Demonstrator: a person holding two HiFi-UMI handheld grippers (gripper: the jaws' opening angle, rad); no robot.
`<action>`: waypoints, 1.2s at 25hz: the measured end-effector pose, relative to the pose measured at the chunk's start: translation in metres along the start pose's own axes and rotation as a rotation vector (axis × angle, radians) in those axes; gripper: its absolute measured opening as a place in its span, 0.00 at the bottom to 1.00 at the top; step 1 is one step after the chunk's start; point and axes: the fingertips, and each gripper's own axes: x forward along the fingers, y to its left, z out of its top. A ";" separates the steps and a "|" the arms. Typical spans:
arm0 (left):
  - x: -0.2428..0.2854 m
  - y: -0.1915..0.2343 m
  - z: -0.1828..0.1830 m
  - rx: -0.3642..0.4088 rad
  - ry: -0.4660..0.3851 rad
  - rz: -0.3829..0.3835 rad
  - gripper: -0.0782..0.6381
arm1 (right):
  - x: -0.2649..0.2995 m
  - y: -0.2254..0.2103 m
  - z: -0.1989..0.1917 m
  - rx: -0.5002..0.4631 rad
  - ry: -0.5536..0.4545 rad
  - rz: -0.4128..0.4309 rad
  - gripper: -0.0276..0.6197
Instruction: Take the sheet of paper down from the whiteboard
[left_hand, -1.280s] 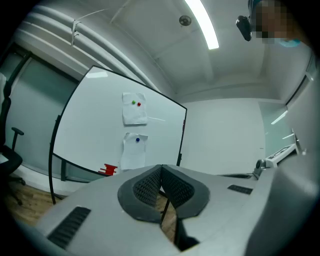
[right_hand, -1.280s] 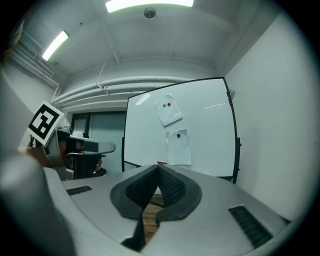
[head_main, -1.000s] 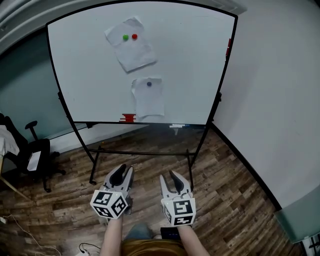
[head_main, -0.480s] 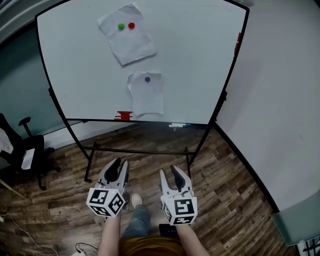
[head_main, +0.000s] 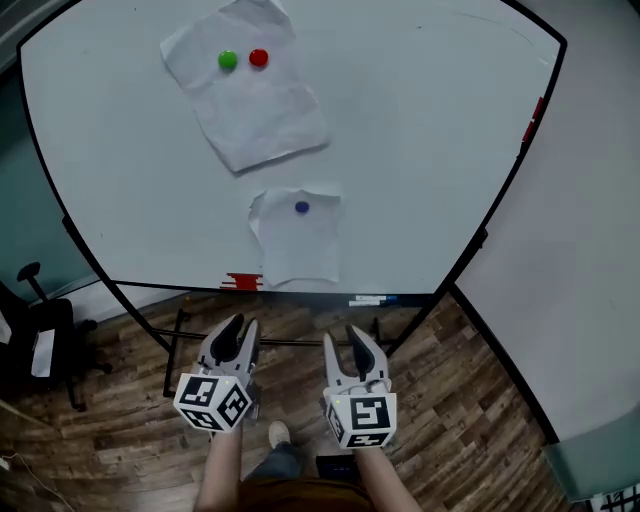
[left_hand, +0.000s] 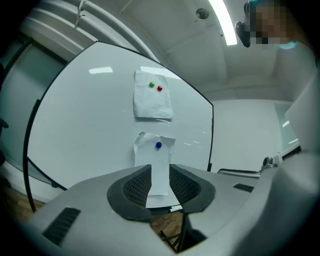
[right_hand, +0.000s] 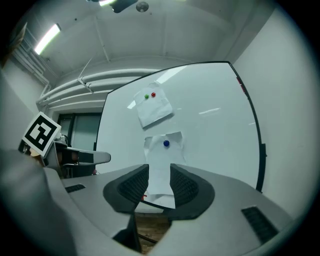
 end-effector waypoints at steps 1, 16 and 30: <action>0.016 0.011 0.002 -0.002 0.008 -0.003 0.28 | 0.019 -0.003 0.000 -0.002 0.004 -0.002 0.24; 0.155 0.103 0.006 -0.052 0.064 -0.111 0.28 | 0.186 -0.014 0.008 -0.052 0.000 -0.066 0.24; 0.168 0.097 0.013 -0.074 0.038 -0.185 0.28 | 0.200 -0.017 0.017 -0.104 -0.021 -0.100 0.25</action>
